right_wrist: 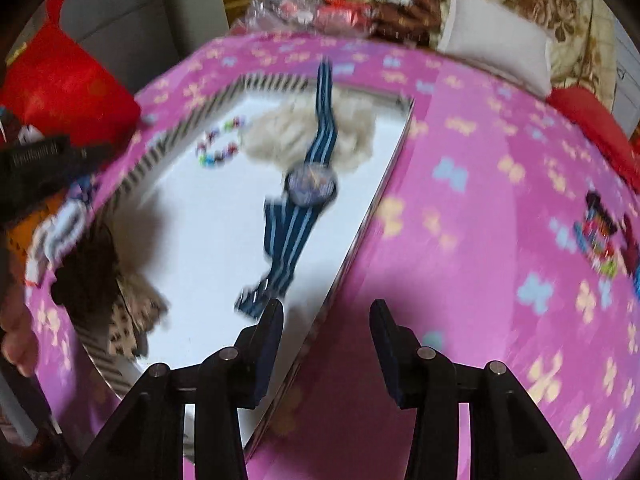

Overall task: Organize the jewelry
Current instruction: 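Carry the watch into the tray with the left gripper while the right carries a bead bracelet there, then open both grippers over the tray and withdraw them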

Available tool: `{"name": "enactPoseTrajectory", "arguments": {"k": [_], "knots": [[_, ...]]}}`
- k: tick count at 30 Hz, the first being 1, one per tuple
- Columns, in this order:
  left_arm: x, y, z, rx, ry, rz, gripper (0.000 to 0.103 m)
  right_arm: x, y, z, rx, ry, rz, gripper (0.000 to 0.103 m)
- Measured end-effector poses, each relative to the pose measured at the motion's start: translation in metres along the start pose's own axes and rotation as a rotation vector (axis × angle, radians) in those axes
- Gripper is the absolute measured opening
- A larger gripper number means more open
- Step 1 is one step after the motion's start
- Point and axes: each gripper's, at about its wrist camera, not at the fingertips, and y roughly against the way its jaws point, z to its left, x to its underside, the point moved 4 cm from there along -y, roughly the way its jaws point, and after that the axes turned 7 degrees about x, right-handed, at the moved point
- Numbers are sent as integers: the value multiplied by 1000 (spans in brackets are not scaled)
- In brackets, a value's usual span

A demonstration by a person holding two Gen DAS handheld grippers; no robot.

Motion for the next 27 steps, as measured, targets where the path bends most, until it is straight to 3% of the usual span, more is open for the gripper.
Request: {"name": "enactPoseTrajectory", "arguments": {"k": [12, 27], "knots": [[5, 1, -9, -19, -39, 3, 21, 31, 9, 10, 84, 48, 12, 38], [17, -16, -30, -43, -93, 35, 21, 75, 32, 2, 20, -7, 73, 28]]}}
